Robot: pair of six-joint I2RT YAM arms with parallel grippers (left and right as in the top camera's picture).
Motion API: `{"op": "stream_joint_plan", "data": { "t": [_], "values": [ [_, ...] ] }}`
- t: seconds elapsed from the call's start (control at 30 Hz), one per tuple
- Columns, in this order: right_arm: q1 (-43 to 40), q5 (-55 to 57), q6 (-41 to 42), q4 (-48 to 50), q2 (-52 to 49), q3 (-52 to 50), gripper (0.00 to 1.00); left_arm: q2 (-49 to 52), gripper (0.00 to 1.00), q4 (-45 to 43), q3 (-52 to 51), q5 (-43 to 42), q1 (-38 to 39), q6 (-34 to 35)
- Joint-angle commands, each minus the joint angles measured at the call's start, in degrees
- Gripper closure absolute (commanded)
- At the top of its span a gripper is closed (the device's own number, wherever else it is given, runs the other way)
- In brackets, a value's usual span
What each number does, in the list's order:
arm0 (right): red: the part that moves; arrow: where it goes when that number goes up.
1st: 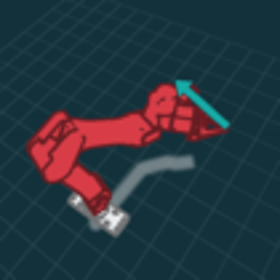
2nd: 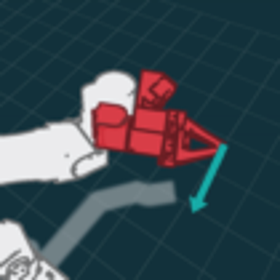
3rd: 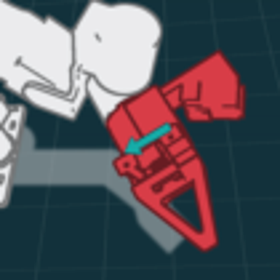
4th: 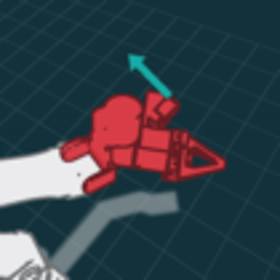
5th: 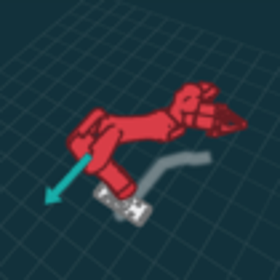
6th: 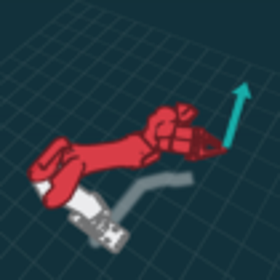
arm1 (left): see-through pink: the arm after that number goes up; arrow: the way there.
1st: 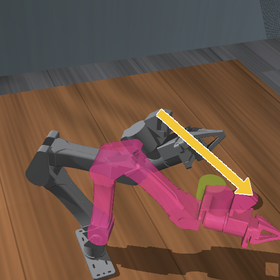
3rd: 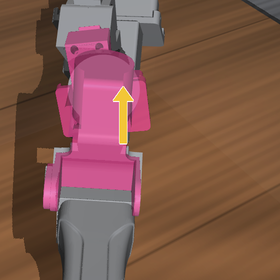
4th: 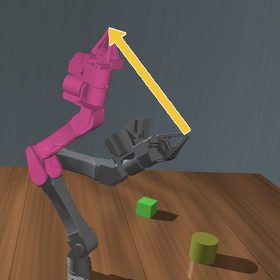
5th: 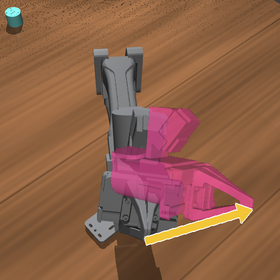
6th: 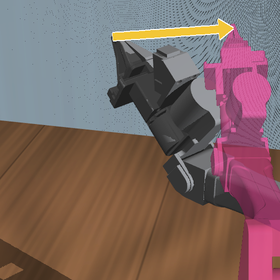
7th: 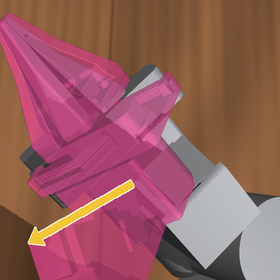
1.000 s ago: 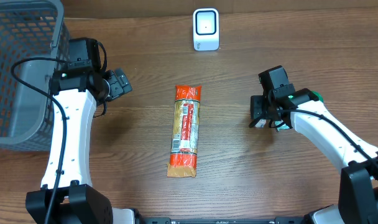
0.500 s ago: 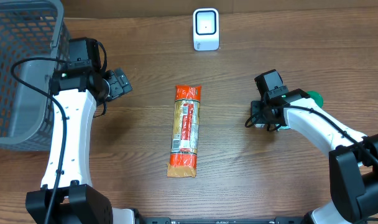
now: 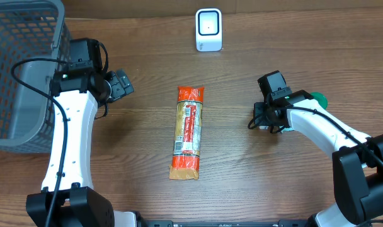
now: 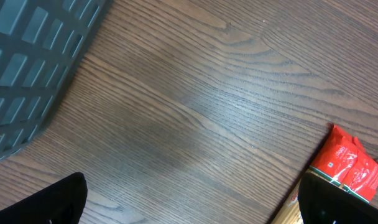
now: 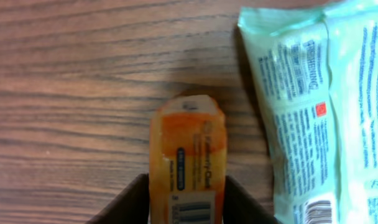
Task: Scan the item barcode
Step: 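Raise the right gripper and move it left toward the pasta pack, then lower the right gripper onto the pasta pack and grasp it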
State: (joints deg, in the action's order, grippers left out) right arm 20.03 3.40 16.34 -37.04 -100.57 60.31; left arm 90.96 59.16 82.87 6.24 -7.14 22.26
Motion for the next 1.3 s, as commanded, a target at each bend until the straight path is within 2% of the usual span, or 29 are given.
{"op": "stream_joint_plan", "data": {
  "t": [0.0,0.2,0.37,0.5,0.7,0.87,0.93,0.97,1.0,1.03,1.17,1.27],
  "values": [
    [0.22,0.37,0.39,0.31,-0.39,-0.42,0.53,0.42,0.00,0.00,-0.22,0.15,0.02,-0.63],
    [0.22,0.37,0.39,-0.70,-0.39,-0.42,0.53,0.42,0.00,0.00,-0.22,0.15,0.02,-0.63],
    [0.22,0.44,0.37,-1.62,-0.37,-0.42,0.44,0.42,0.00,0.00,-0.22,0.15,0.02,-0.63],
    [0.15,0.83,-0.15,-1.64,-0.33,1.29,0.43,0.42,0.00,-0.02,-0.22,0.15,0.02,-0.66],
    [0.15,4.15,-1.40,-8.11,0.55,12.13,0.40,0.42,0.00,0.00,-0.22,0.15,0.02,-0.66],
    [0.92,1.53,-1.31,-15.43,0.59,23.06,0.40,0.42,0.00,0.00,-0.22,0.15,0.02,-0.66],
    [1.62,-2.60,-1.31,-16.02,0.59,24.85,0.36,0.42,0.00,0.00,-0.22,0.15,0.02,-0.63],
    [2.05,-6.16,-1.31,-15.52,0.59,25.05,0.28,0.42,0.00,-0.02,-0.22,0.15,0.02,-0.63],
    [2.43,-10.21,-1.31,-14.71,0.59,25.05,0.18,0.42,0.00,-0.02,-0.22,0.15,0.02,-0.63],
    [2.64,-13.77,-1.29,-13.97,0.46,24.96,0.00,0.42,0.00,0.00,-0.22,0.15,0.02,-0.63],
    [4.07,-28.35,-1.11,-11.02,-1.27,24.63,0.00,0.42,0.00,-0.02,-0.22,0.15,0.02,-0.66],
    [6.05,-30.34,0.66,-11.13,-3.04,24.33,0.00,0.42,0.00,0.00,-0.22,0.15,0.02,-0.66]
  ]
}}
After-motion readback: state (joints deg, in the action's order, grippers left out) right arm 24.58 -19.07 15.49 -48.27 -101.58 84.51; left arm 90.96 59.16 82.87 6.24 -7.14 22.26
